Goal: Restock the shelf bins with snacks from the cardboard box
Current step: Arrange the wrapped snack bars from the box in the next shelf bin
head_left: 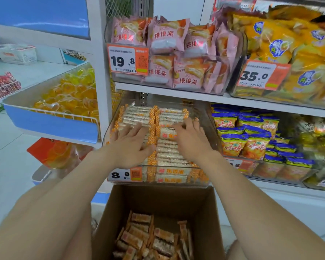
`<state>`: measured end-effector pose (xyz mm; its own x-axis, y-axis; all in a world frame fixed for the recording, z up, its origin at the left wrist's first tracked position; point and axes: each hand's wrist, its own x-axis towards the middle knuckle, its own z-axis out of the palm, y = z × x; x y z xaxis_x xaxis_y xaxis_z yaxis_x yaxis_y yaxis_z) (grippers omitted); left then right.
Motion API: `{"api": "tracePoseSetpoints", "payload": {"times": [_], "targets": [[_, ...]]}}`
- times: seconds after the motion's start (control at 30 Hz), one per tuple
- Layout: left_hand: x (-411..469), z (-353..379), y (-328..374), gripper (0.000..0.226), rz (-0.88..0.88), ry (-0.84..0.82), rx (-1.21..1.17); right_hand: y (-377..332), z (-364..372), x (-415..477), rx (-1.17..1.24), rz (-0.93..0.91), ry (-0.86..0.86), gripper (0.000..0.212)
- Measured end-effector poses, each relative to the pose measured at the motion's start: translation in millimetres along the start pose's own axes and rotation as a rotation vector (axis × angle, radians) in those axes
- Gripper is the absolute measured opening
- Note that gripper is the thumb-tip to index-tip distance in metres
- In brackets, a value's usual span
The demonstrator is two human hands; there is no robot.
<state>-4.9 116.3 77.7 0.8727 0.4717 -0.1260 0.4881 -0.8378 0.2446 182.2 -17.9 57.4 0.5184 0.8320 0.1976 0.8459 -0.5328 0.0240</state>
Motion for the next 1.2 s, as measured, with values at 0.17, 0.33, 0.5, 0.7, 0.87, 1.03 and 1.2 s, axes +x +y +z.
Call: {"api": "tracePoseSetpoints", "payload": {"times": [0.17,0.33,0.5,0.7,0.87,1.03,1.2], "targets": [[-1.2,1.8,-2.9,0.073,0.019,0.017,-0.005,-0.5,10.1,17.1,0.086,0.068,0.109,0.073],[-7.6,4.6,0.1,0.067,0.034,0.14,0.015,4.5,10.6,7.6,0.101,0.06,0.054,0.083],[-18.0,4.3,14.7,0.054,0.035,0.278,-0.009,9.1,8.8,6.1,0.056,0.034,0.035,0.083],[-31.4,7.8,23.1,0.036,0.156,0.529,-0.165,1.6,-18.8,-3.4,0.14,0.026,0.191,0.065],[-69.8,14.6,31.3,0.01,0.304,0.561,-0.314,-28.1,-42.2,-66.3,0.497,-0.053,0.264,0.027],[-92.3,54.7,21.3,0.008,0.32,0.189,-0.096,-46.6,-29.6,-131.4,0.489,-0.18,-0.1,0.022],[-86.5,116.7,13.7,0.01,0.172,-0.347,0.067,-37.1,3.6,-149.6,0.323,-0.262,-0.521,0.03]]}}
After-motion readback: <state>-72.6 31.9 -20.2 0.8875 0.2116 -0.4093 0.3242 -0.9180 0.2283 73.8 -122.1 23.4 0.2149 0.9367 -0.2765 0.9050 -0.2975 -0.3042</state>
